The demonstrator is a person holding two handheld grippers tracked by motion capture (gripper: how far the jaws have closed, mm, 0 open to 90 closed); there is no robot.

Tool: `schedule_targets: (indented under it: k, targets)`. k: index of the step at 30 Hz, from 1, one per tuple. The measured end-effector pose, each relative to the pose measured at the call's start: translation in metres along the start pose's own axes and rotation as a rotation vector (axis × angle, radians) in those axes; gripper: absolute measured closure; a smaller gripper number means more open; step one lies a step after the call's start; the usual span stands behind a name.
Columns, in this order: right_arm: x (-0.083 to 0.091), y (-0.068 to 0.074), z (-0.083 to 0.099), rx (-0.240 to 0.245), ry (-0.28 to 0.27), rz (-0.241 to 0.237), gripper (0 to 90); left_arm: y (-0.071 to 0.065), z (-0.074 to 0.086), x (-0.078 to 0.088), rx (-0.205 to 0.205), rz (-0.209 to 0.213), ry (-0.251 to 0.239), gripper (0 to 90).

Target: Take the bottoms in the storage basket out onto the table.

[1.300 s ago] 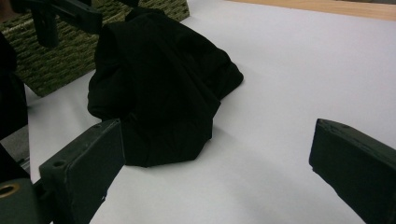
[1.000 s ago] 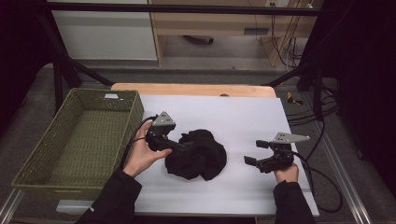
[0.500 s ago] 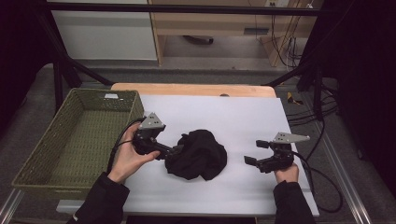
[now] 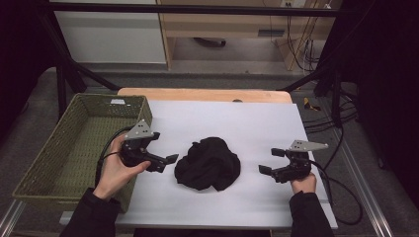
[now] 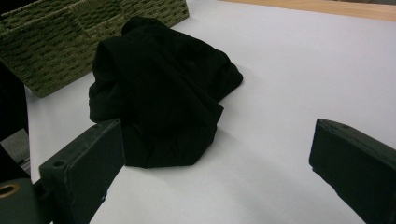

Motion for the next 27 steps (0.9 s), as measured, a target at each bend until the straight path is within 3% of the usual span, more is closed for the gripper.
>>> schedule_targets:
  k: [14,27]
  targets:
    - [0.000,0.000,0.000,0.000,0.000,0.000,4.0,0.027,0.024,0.029,0.030,-0.064,-0.011,2.6]
    - [0.000,0.000,0.000,0.000,-0.001,-0.001,4.0,0.050,0.056,0.042,0.079,-0.118,0.004,2.6]
Point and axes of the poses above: each handheld gripper's, and its own axes: x roughly backward along the jaws, z roughly out of its underside, y roughly to its left, the point moved 10 cm from there along -x, roughly forward along the jaws, and after that the axes turned 5 degrees about -x, right-handed, at the moved point
